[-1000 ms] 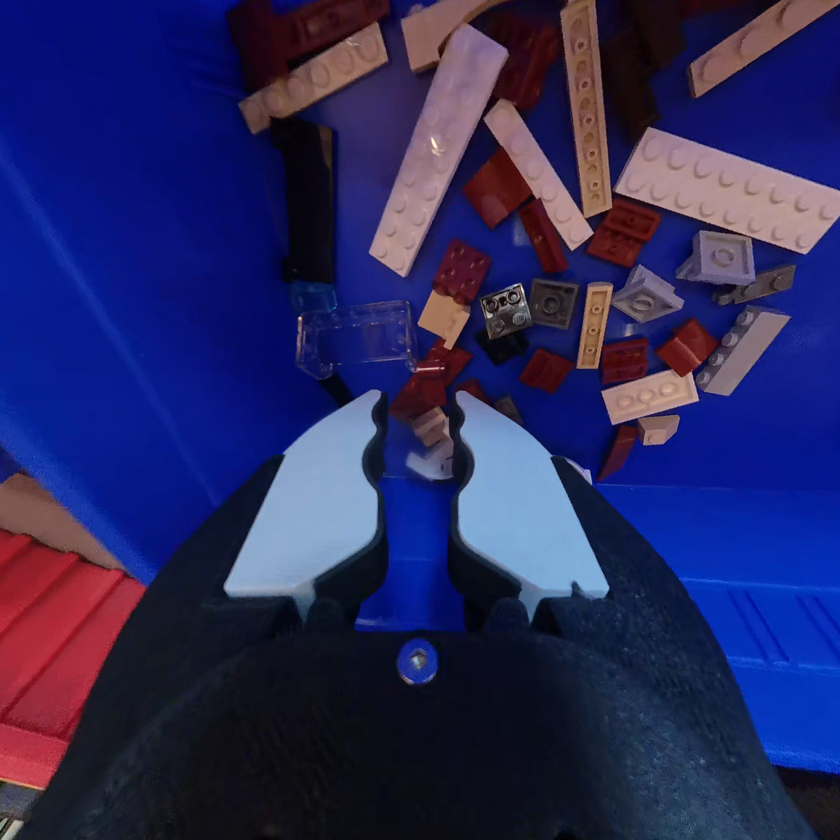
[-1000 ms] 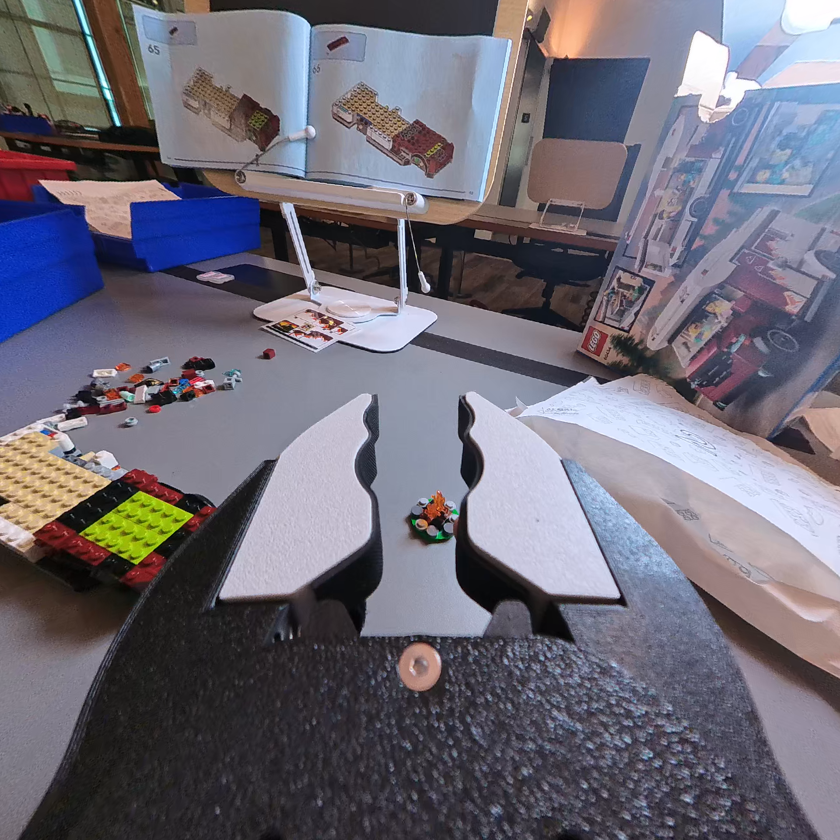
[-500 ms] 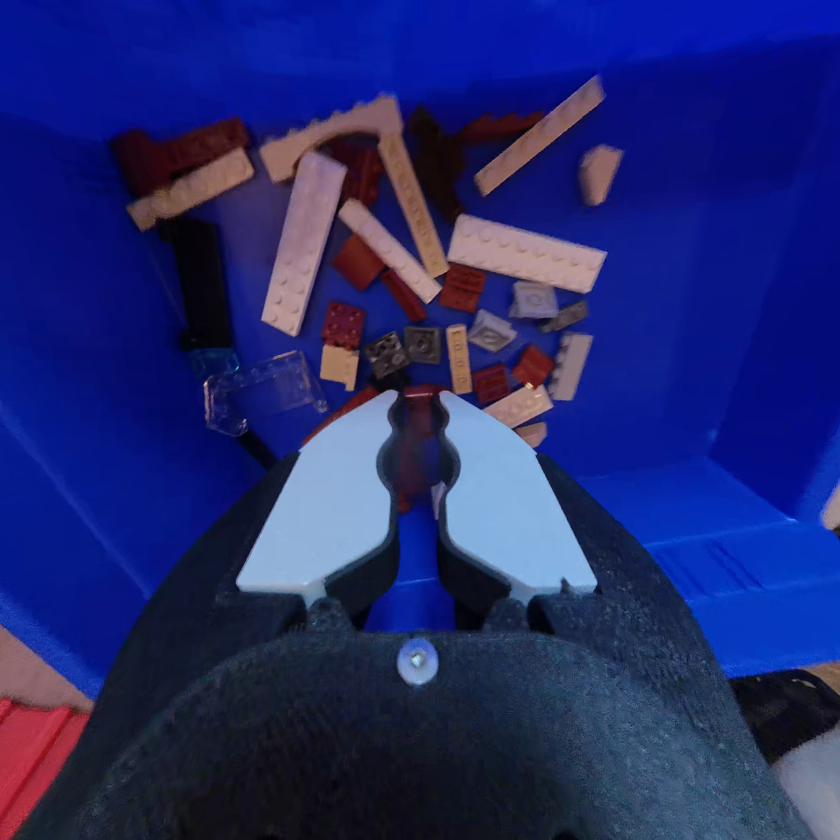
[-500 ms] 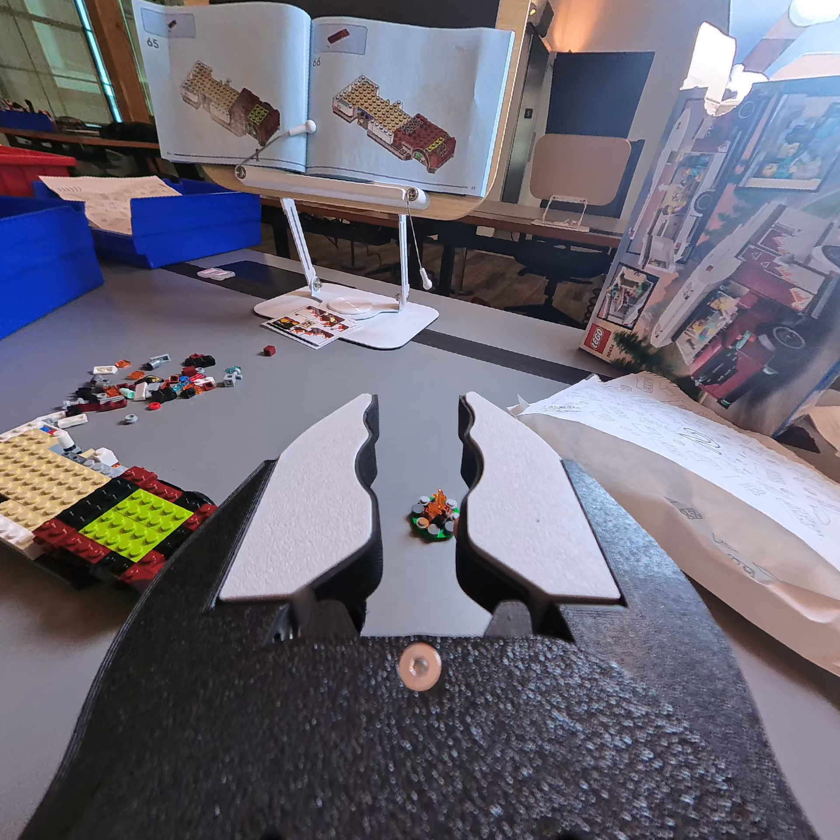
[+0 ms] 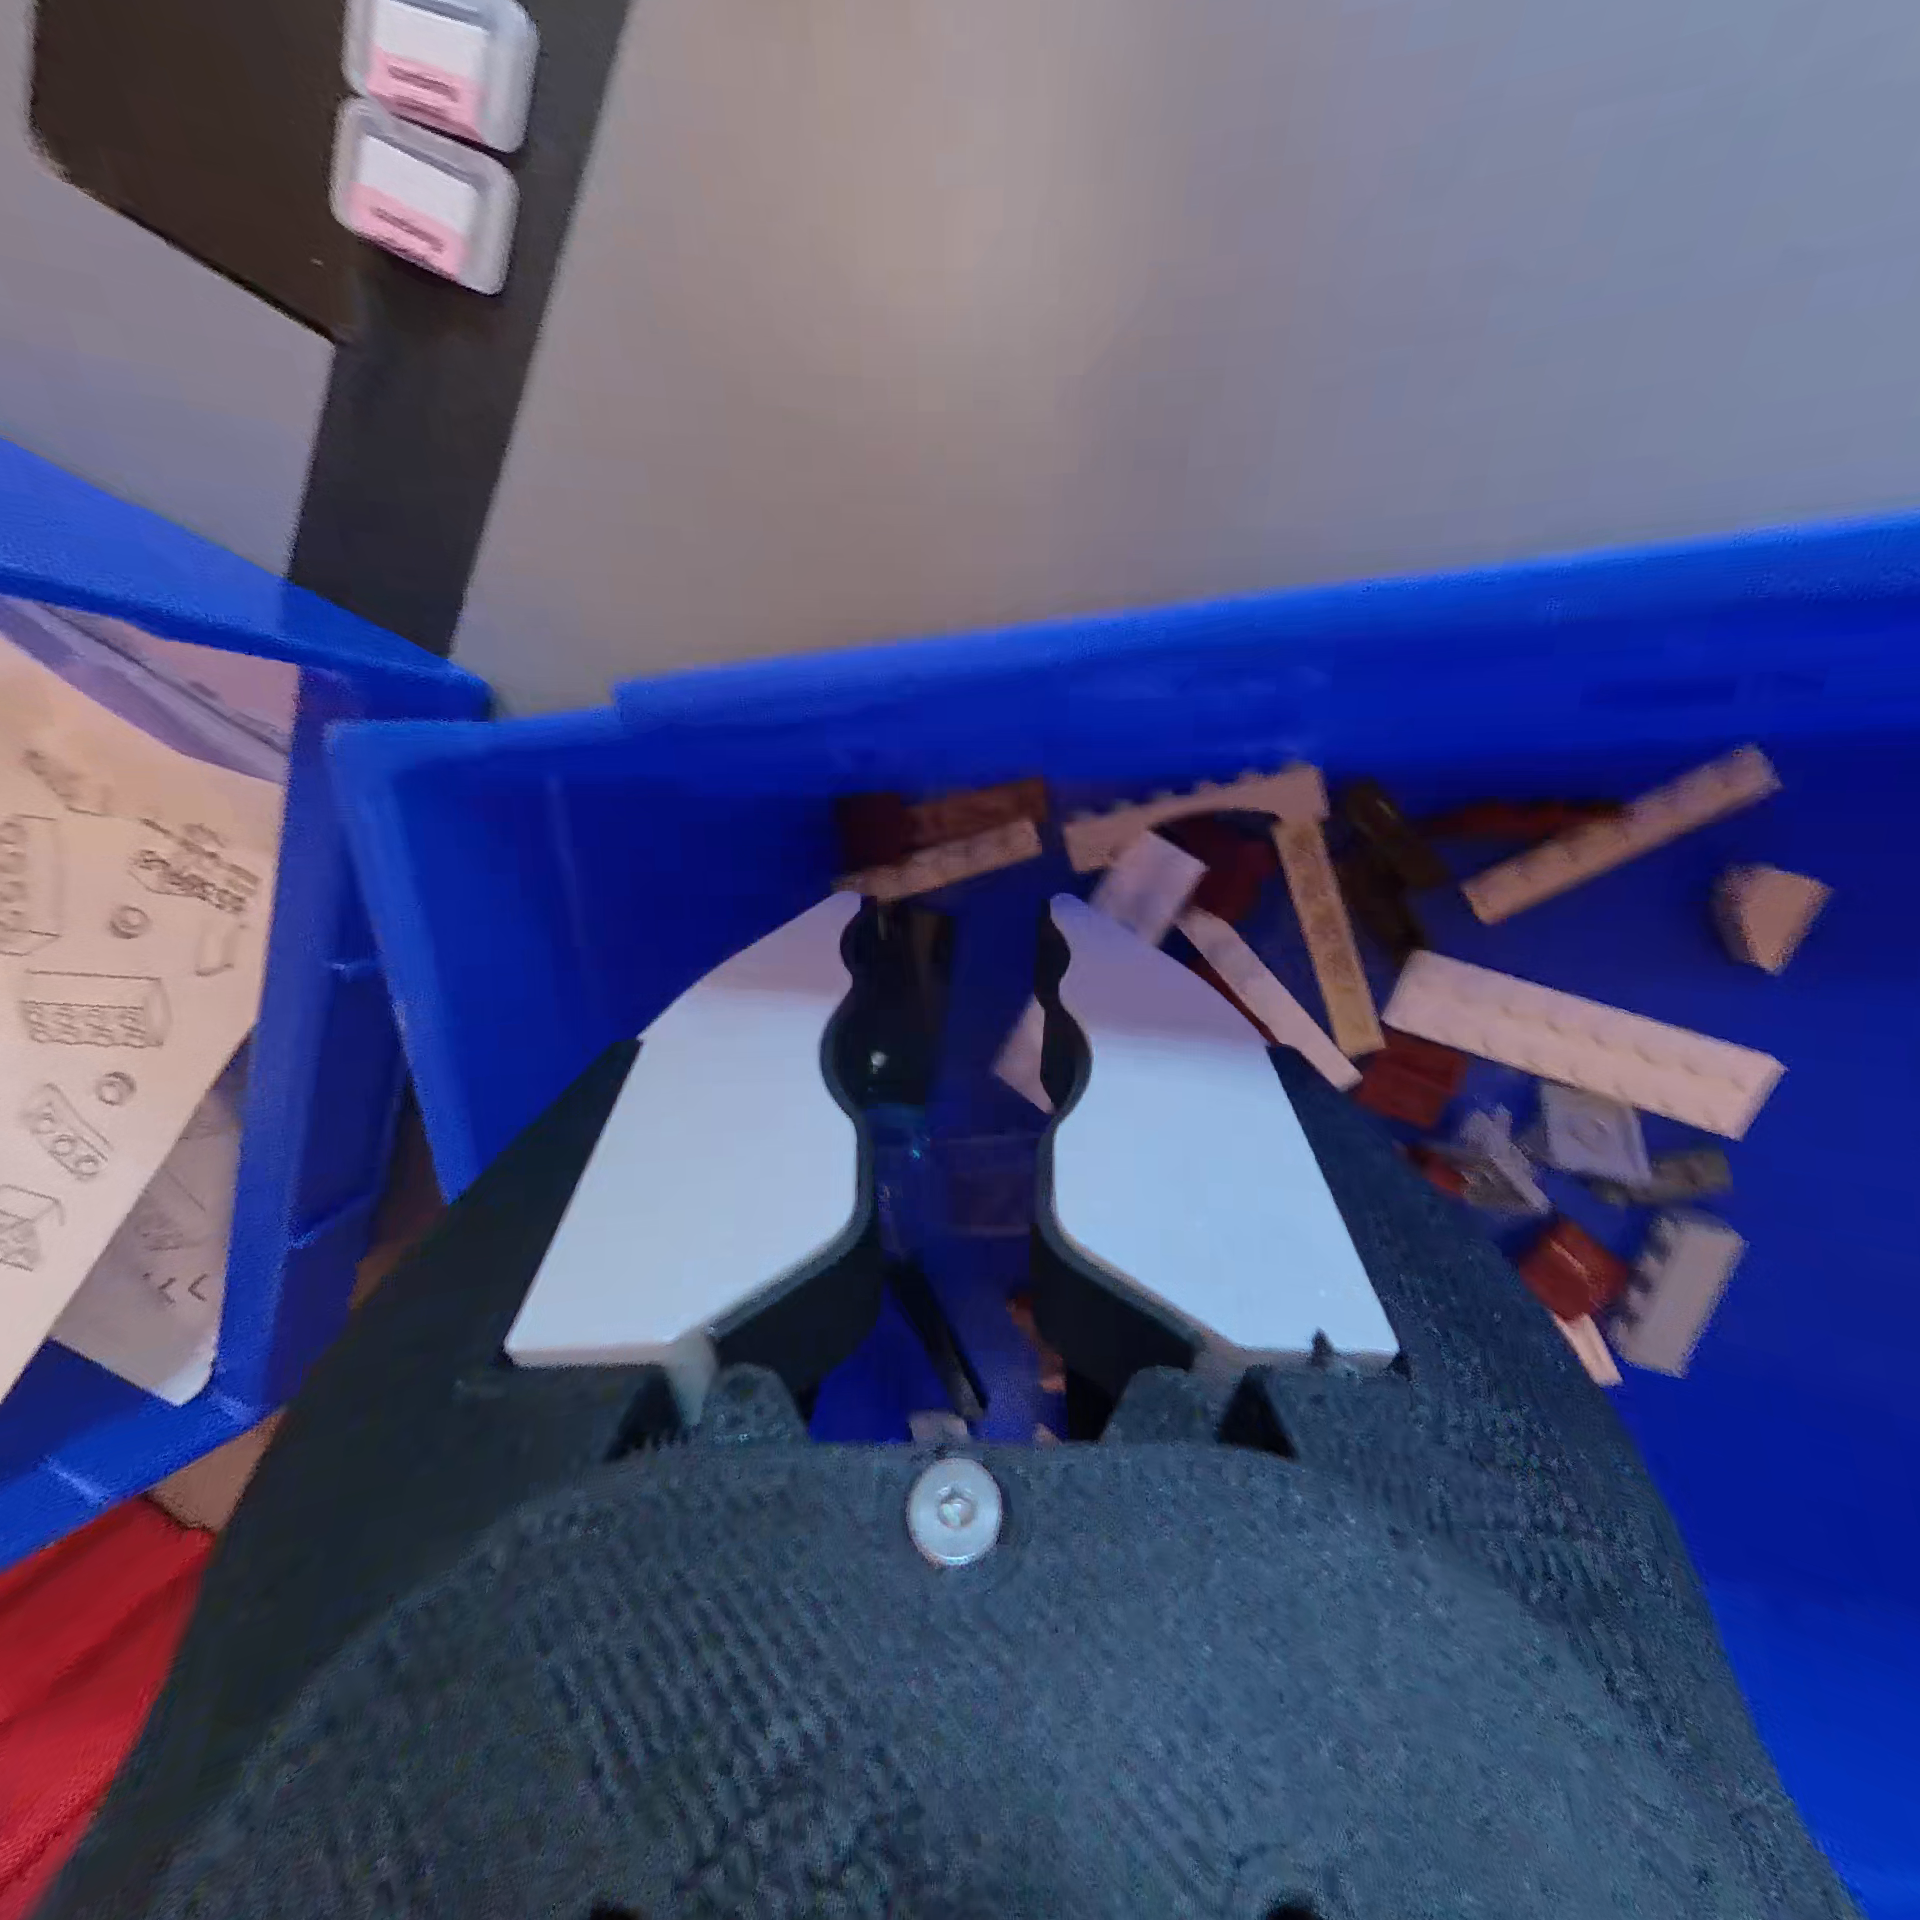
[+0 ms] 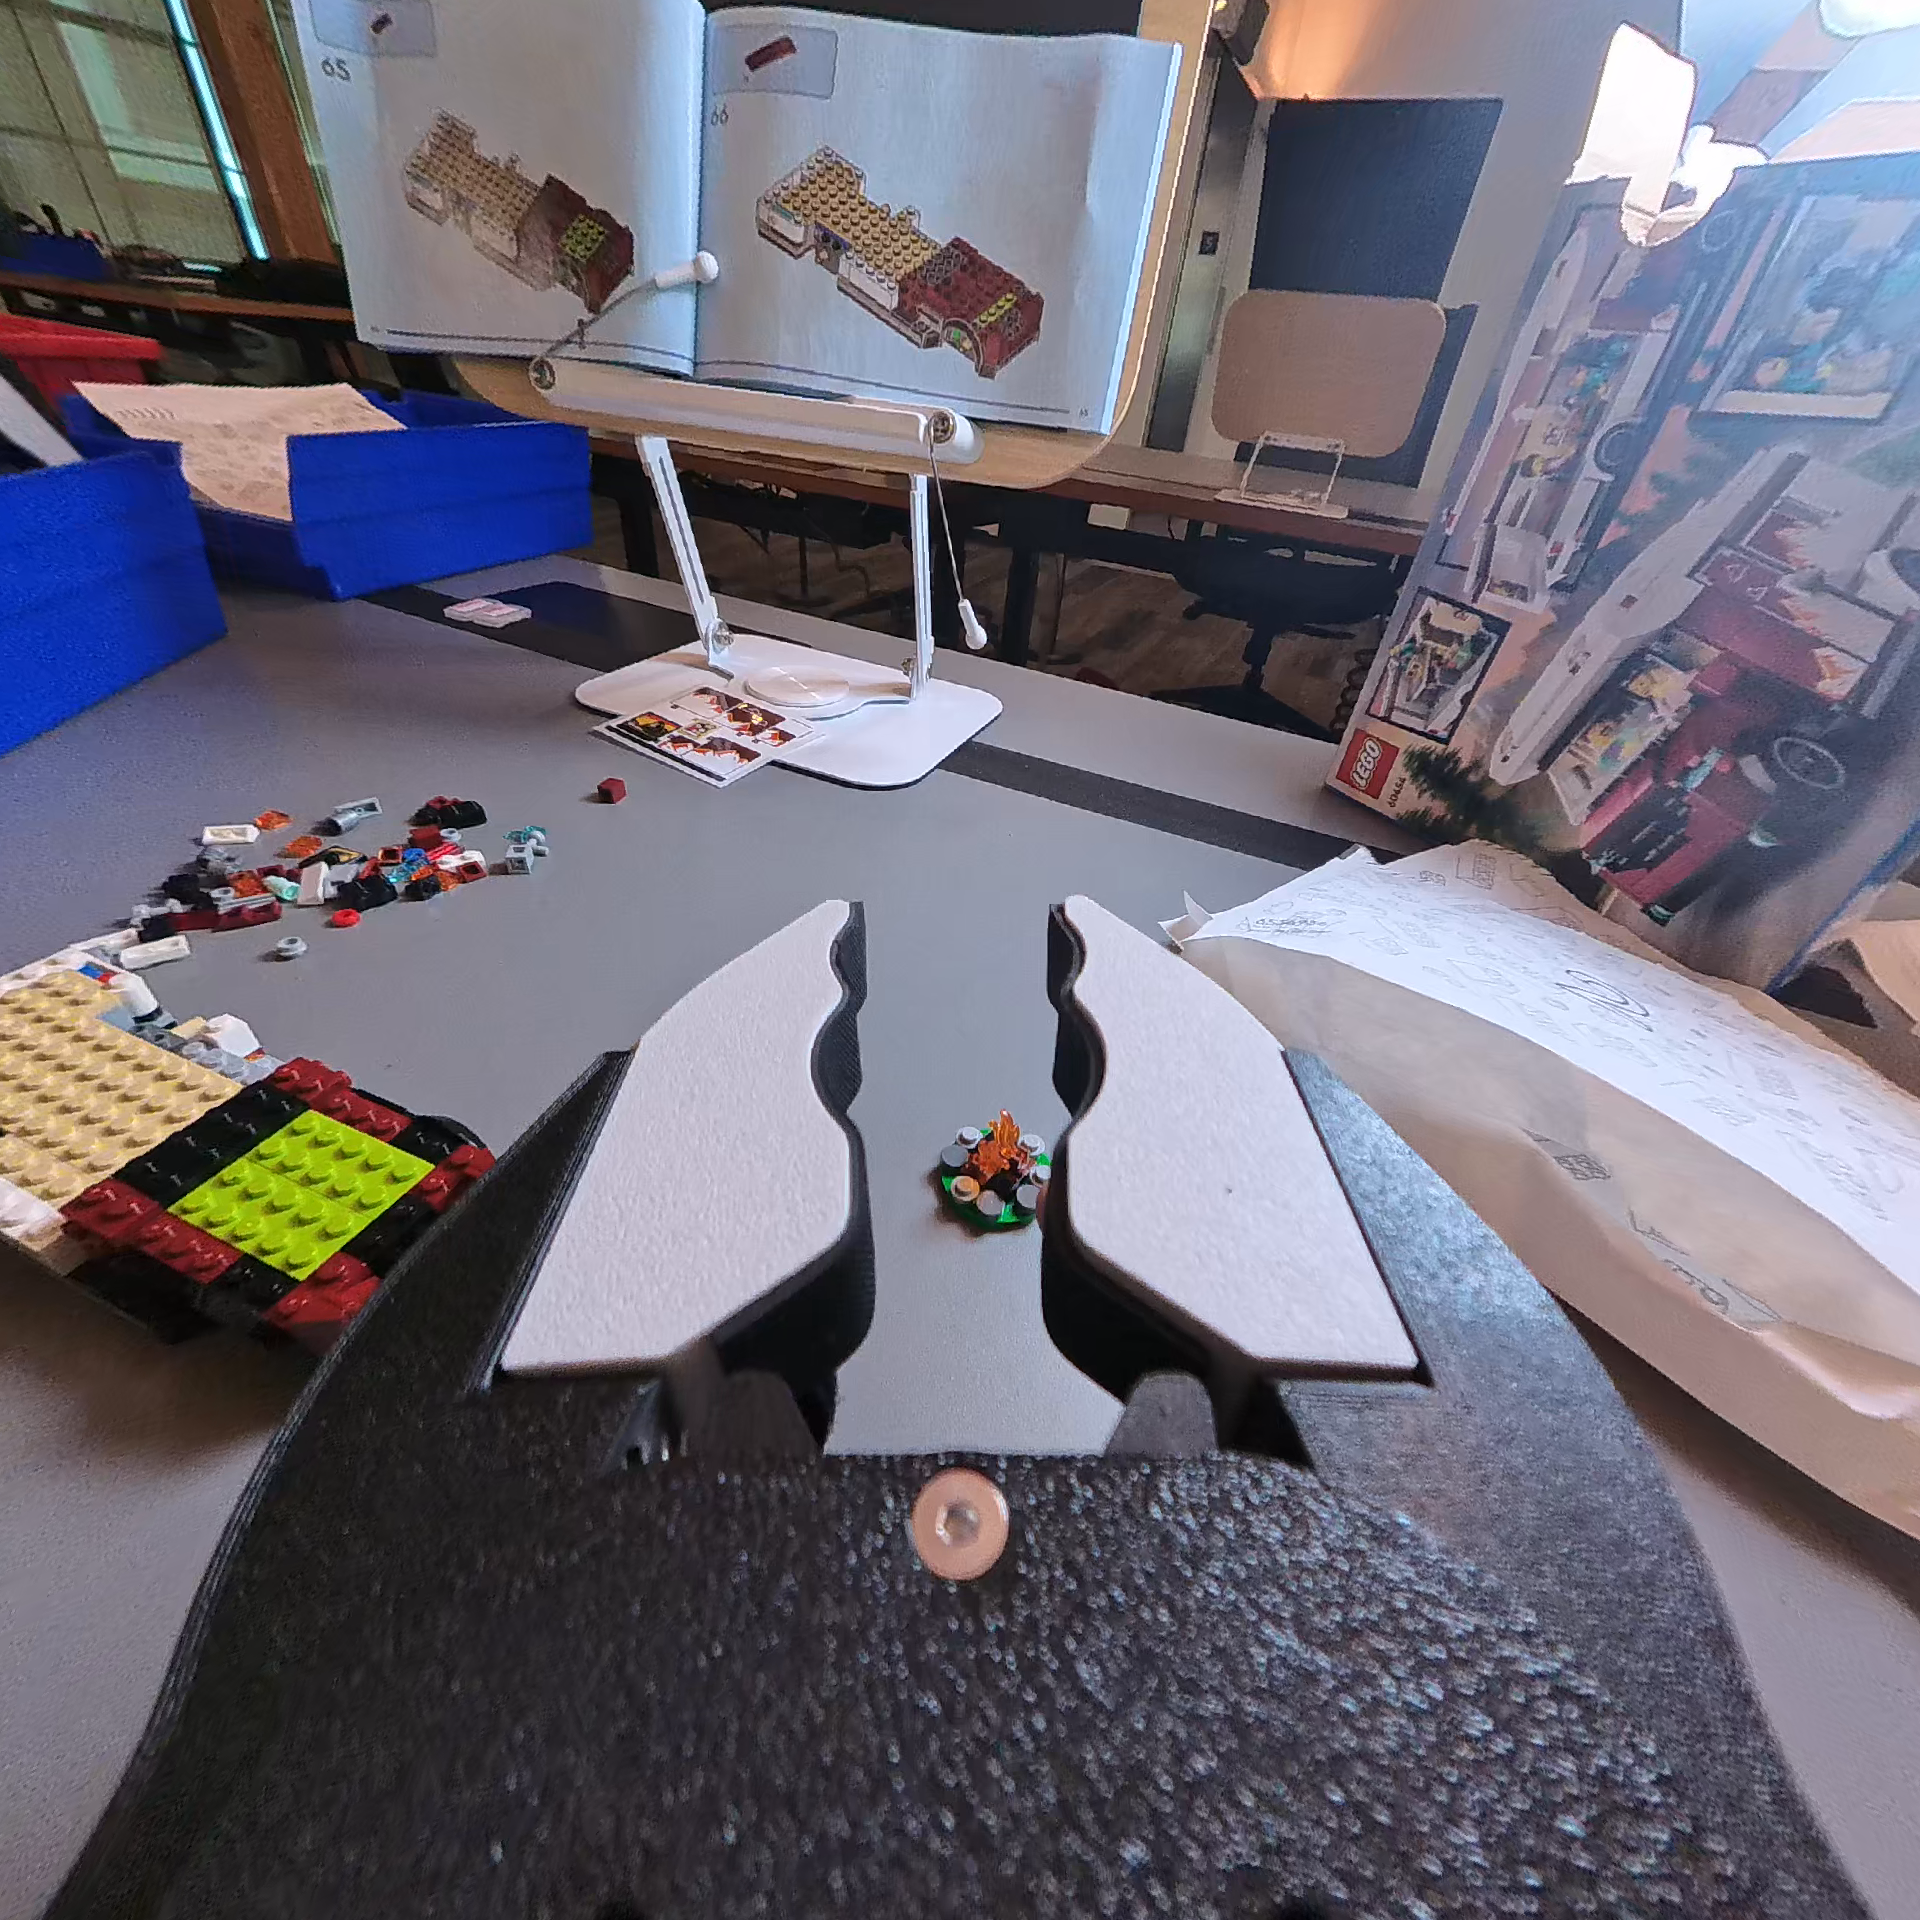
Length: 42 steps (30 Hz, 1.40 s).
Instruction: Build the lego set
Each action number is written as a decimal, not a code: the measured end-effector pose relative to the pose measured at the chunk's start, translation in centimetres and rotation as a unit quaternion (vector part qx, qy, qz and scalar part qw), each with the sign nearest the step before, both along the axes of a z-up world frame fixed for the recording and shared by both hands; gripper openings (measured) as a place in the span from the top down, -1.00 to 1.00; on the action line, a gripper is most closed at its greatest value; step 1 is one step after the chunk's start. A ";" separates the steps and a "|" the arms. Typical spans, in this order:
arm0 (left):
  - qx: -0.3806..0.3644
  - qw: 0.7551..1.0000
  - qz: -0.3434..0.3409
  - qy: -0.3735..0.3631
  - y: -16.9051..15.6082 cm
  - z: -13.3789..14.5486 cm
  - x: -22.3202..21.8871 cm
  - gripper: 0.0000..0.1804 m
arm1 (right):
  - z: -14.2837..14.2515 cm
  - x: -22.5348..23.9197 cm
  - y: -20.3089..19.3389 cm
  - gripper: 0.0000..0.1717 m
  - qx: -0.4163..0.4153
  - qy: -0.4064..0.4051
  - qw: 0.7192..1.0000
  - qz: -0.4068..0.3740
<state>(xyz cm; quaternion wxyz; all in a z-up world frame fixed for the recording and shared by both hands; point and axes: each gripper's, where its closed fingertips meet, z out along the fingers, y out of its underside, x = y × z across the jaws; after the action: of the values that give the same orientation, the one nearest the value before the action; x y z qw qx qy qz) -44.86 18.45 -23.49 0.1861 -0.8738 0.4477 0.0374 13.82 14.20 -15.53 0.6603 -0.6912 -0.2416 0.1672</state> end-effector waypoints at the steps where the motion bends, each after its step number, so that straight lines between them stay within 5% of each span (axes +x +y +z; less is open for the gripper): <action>1: 0.006 1.000 0.009 0.008 0.7 -0.3 -0.2 0.67 | 0.0 0.0 0.0 0.61 0.000 -0.001 1.000 -0.001; 5: -0.027 1.000 0.002 0.002 1.1 -1.7 0.4 0.77 | -0.1 0.1 0.1 0.61 -0.002 0.000 1.000 -0.002; 13: -0.119 0.992 -0.012 -0.035 -0.6 -3.0 1.9 0.58 | -0.2 0.1 0.1 0.61 -0.004 0.000 1.000 0.001; 21: -0.190 0.981 -0.029 -0.003 -4.9 -3.1 0.6 0.98 | 0.2 0.0 -0.1 0.61 0.001 0.005 1.000 0.005; 30: -0.018 0.999 0.007 -0.050 -0.6 -1.6 1.1 0.66 | 0.5 0.0 -0.2 0.61 0.006 0.007 1.000 0.005; 42: -0.027 0.994 0.024 -0.105 0.7 -2.6 2.2 0.42 | 0.4 0.1 -0.3 0.61 0.004 0.010 1.000 0.006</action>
<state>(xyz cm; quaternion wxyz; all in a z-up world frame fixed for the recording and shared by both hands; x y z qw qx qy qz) -42.67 19.13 -26.10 0.2073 -0.8879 0.4059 -0.0619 13.95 13.95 -15.09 0.6645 -0.6853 -0.2400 0.1768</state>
